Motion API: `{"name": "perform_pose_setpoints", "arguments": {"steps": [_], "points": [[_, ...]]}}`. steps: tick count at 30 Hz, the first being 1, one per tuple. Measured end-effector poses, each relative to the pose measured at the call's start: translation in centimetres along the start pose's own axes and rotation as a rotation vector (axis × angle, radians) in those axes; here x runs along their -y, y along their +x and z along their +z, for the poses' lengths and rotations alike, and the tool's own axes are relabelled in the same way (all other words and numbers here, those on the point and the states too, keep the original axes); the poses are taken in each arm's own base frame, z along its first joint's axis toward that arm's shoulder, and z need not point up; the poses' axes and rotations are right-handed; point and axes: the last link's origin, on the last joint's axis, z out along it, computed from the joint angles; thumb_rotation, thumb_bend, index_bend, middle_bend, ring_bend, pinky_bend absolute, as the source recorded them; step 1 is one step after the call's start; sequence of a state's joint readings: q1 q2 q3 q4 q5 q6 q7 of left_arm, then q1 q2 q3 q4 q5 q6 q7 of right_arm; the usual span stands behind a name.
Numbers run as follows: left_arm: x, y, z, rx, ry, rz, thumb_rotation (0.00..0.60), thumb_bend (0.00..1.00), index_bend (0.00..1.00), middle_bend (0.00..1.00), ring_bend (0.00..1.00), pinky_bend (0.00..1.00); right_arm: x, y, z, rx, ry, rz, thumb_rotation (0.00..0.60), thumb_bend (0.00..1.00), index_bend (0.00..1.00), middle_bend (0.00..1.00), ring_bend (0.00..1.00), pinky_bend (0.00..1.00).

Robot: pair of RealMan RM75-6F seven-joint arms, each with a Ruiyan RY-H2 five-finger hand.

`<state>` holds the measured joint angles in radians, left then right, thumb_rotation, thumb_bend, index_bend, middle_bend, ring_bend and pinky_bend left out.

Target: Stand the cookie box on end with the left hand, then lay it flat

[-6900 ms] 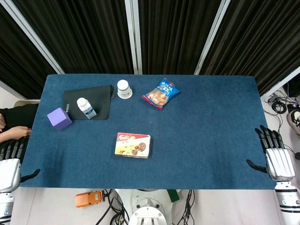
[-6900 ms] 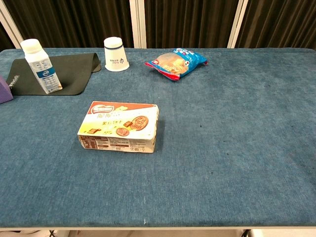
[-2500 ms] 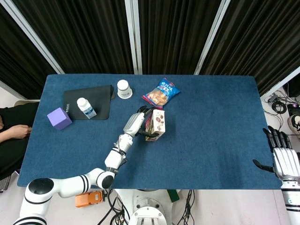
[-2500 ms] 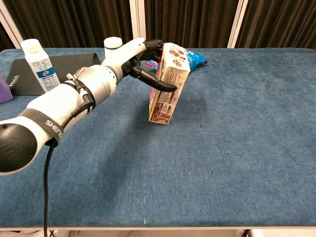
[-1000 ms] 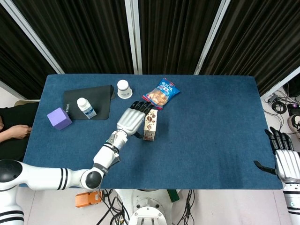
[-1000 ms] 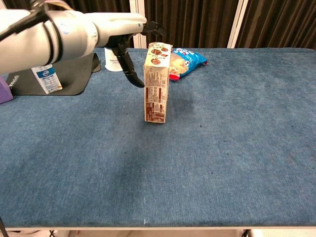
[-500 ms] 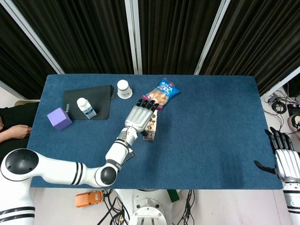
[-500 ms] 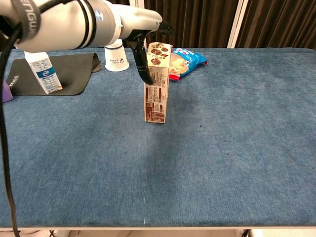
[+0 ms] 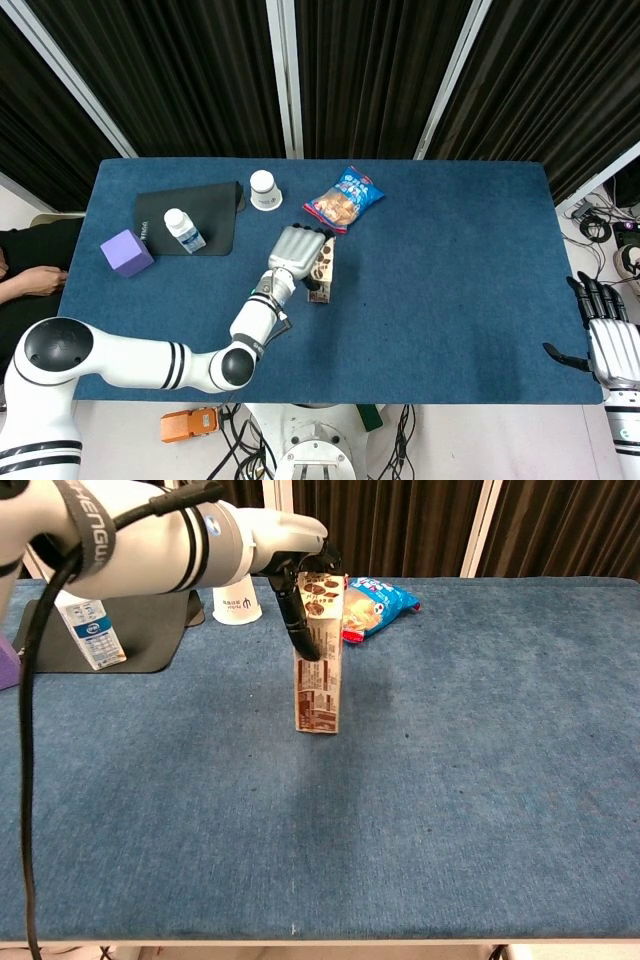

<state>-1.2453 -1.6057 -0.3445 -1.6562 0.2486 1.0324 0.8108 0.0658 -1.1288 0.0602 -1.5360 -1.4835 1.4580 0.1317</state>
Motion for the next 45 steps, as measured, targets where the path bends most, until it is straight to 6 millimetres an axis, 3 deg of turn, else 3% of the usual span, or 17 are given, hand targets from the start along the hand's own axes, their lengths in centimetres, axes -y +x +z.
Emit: {"name": "perform_pose_setpoints", "arguments": {"steps": [4, 12, 17, 20, 33, 39, 45], "points": [[0.4, 0.4, -0.3, -0.01, -0.022, -0.102, 0.6, 0.04, 0.39, 0.45, 0.37, 0.25, 0.0, 0.0, 0.0, 0.0, 0.001, 0.001, 0.6, 0.23, 0.0, 0.0, 0.0, 0.0], [1.5, 0.2, -0.8, -0.028, -0.082, -0.472, 0.6, 0.04, 0.4, 0.44, 0.31, 0.23, 0.2, 0.0, -0.1, -0.003, 0.005, 0.002, 0.6, 0.23, 0.0, 0.0, 0.0, 0.0], [1.7, -1.5, -0.7, -0.06, -0.131, -0.712, 0.6, 0.04, 0.4, 0.44, 0.28, 0.21, 0.2, 0.0, -0.1, -0.001, 0.003, 0.002, 0.6, 0.23, 0.0, 0.0, 0.0, 0.0], [1.7, -3.0, -0.3, -0.097, -0.164, -0.771, 0.6, 0.04, 0.4, 0.42, 0.26, 0.18, 0.3, 0.1, -0.1, -0.002, 0.002, 0.0, 0.6, 0.23, 0.0, 0.0, 0.0, 0.0], [4.1, -9.0, 1.9, -0.23, -0.166, -0.664, 0.6, 0.03, 0.39, 0.4, 0.22, 0.08, 0.2, 0.1, -0.3, -0.002, -0.01, 0.0, 0.6, 0.23, 0.0, 0.0, 0.0, 0.0], [5.2, -10.0, 2.2, -0.198, -0.151, -0.56, 0.6, 0.02, 0.22, 0.24, 0.1, 0.03, 0.2, 0.1, -0.2, -0.001, -0.011, -0.001, 0.6, 0.23, 0.0, 0.0, 0.0, 0.0], [6.2, -10.0, 2.2, -0.174, -0.12, -0.471, 0.6, 0.02, 0.11, 0.15, 0.04, 0.0, 0.2, 0.1, -0.2, -0.001, -0.008, 0.001, 0.6, 0.23, 0.0, 0.0, 0.0, 0.0]]}}
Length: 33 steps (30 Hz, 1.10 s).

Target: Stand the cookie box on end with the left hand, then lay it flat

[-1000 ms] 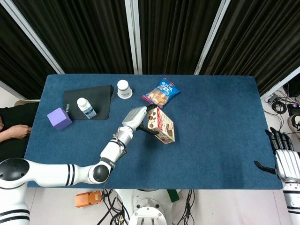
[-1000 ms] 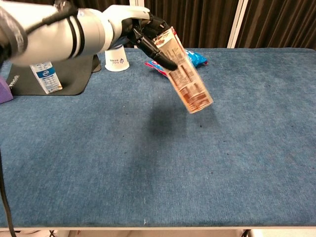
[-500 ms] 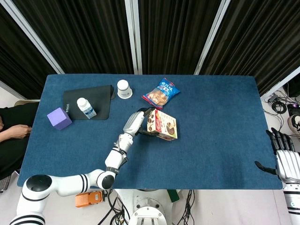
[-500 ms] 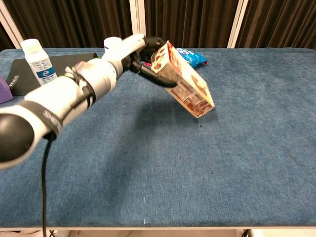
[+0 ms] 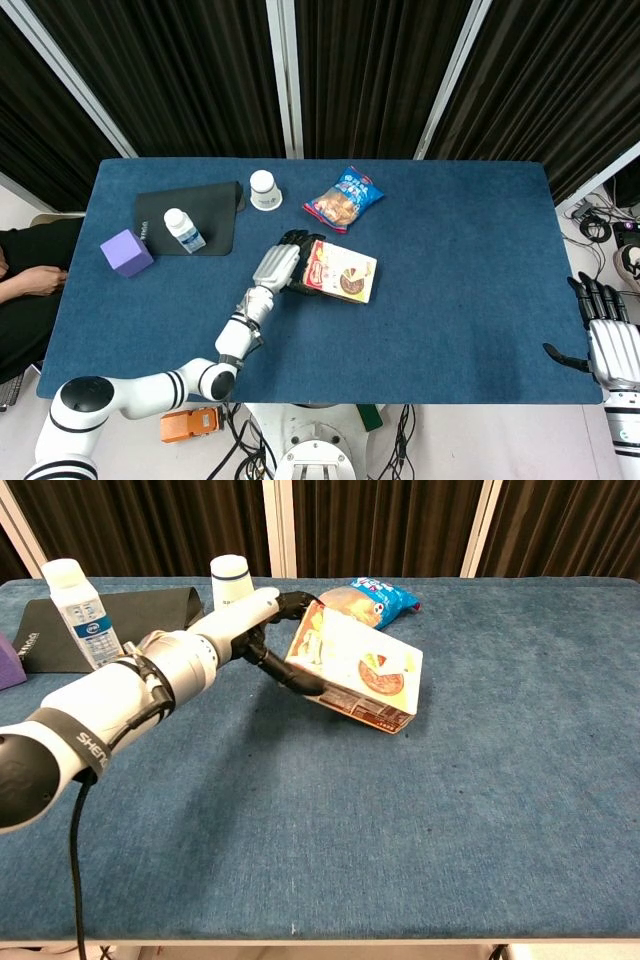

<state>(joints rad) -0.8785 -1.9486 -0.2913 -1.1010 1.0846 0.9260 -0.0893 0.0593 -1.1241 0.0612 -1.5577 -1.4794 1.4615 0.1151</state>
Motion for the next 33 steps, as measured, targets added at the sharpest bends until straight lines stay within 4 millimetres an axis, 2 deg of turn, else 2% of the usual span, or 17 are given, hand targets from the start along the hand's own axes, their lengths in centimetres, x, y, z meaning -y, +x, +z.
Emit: {"name": "perform_pose_setpoints", "arguments": {"steps": [6, 10, 13, 19, 25, 28, 33], "points": [[0.6, 0.1, -0.3, 0.028, 0.049, 0.03, 0.6, 0.01, 0.0, 0.05, 0.0, 0.0, -0.1, 0.0, -0.1, 0.001, -0.001, 0.002, 0.6, 0.23, 0.0, 0.0, 0.0, 0.0], [0.5, 0.6, -0.8, 0.038, 0.054, 0.049, 0.6, 0.0, 0.0, 0.01, 0.0, 0.0, 0.0, 0.1, -0.2, -0.004, 0.005, 0.003, 0.6, 0.23, 0.0, 0.0, 0.0, 0.0], [0.4, 1.6, -1.4, 0.02, 0.045, 0.052, 0.6, 0.0, 0.0, 0.0, 0.0, 0.0, -0.1, 0.2, -0.3, -0.004, 0.003, 0.005, 0.6, 0.23, 0.0, 0.0, 0.0, 0.0], [1.5, 5.5, -4.3, -0.014, 0.063, 0.108, 0.6, 0.0, 0.01, 0.03, 0.0, 0.0, -0.8, 0.2, -0.1, 0.016, -0.003, 0.025, 0.6, 0.23, 0.0, 0.0, 0.0, 0.0], [4.8, 11.2, -10.1, -0.151, 0.137, 0.256, 0.6, 0.0, 0.04, 0.05, 0.0, 0.0, -1.7, 0.4, 0.8, 0.019, -0.011, 0.032, 0.6, 0.23, 0.0, 0.0, 0.0, 0.0], [6.9, 14.0, -14.3, -0.25, 0.172, 0.347, 0.6, 0.0, 0.05, 0.05, 0.0, 0.0, -1.7, 0.4, 1.1, 0.02, -0.009, 0.036, 0.6, 0.23, 0.0, 0.0, 0.0, 0.0], [9.7, 16.6, -21.1, -0.353, 0.238, 0.426, 0.6, 0.0, 0.05, 0.05, 0.0, 0.0, -1.4, 0.2, 1.1, 0.024, 0.01, 0.04, 0.6, 0.23, 0.0, 0.0, 0.0, 0.0]]}}
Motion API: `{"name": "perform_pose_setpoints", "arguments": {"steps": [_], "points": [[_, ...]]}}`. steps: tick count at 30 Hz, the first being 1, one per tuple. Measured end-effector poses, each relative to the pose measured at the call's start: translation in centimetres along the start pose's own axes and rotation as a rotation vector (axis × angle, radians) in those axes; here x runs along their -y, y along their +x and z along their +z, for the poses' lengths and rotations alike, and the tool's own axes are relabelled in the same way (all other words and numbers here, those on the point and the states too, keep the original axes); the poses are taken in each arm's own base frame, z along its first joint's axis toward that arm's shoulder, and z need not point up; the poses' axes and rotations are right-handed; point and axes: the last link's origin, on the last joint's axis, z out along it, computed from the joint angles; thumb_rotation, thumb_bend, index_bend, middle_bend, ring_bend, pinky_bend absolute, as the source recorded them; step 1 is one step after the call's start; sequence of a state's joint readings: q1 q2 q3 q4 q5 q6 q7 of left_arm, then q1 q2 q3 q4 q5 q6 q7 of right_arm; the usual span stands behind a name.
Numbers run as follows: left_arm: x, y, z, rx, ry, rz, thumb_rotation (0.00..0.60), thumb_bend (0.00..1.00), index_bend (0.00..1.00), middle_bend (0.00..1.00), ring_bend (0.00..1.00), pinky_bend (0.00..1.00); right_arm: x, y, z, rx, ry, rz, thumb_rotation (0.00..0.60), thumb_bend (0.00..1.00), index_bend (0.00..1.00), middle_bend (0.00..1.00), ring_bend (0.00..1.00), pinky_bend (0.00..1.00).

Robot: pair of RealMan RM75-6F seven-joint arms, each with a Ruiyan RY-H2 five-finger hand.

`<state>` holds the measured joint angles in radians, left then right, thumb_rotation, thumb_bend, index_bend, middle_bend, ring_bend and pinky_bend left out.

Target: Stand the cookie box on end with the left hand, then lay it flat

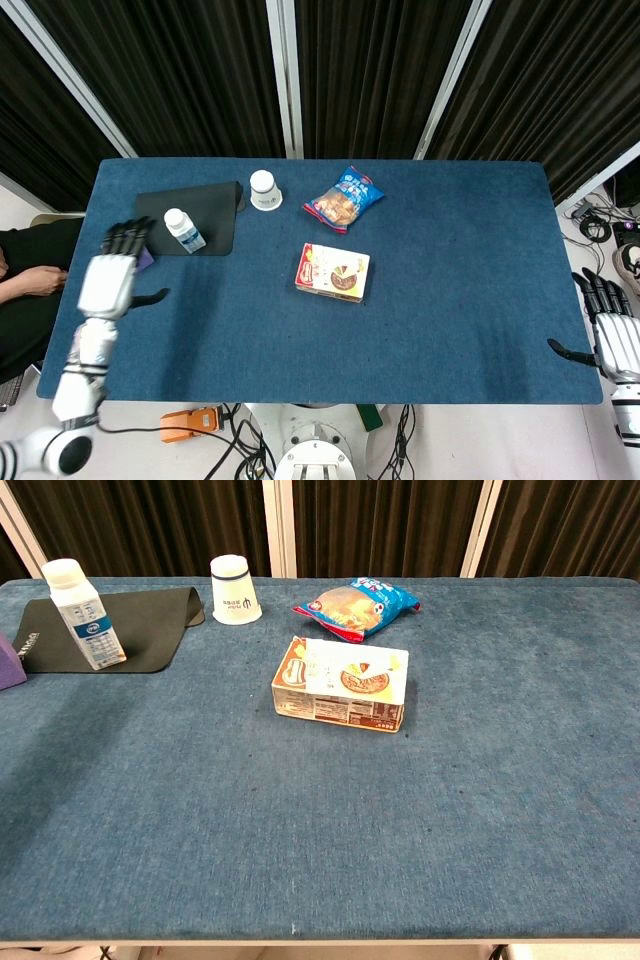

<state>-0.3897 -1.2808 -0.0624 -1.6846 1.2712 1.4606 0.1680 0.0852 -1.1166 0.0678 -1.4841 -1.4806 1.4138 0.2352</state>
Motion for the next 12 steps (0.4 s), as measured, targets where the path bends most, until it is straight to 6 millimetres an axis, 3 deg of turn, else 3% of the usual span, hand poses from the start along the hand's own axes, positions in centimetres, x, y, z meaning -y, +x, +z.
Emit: {"name": "perform_pose_setpoints", "arguments": {"steps": [5, 12], "points": [[4.1, 0.9, -4.8, -0.017, 0.08, 0.054, 0.6, 0.0, 0.05, 0.05, 0.0, 0.0, 0.9, -0.1, 0.0, 0.001, 0.051, 0.017, 0.6, 0.23, 0.0, 0.0, 0.0, 0.0], [8.2, 1.6, -10.2, -0.029, 0.147, 0.112, 0.6, 0.0, 0.05, 0.05, 0.0, 0.0, 2.7, 0.0, -0.2, -0.016, 0.114, 0.014, 0.6, 0.23, 0.0, 0.0, 0.0, 0.0]]}}
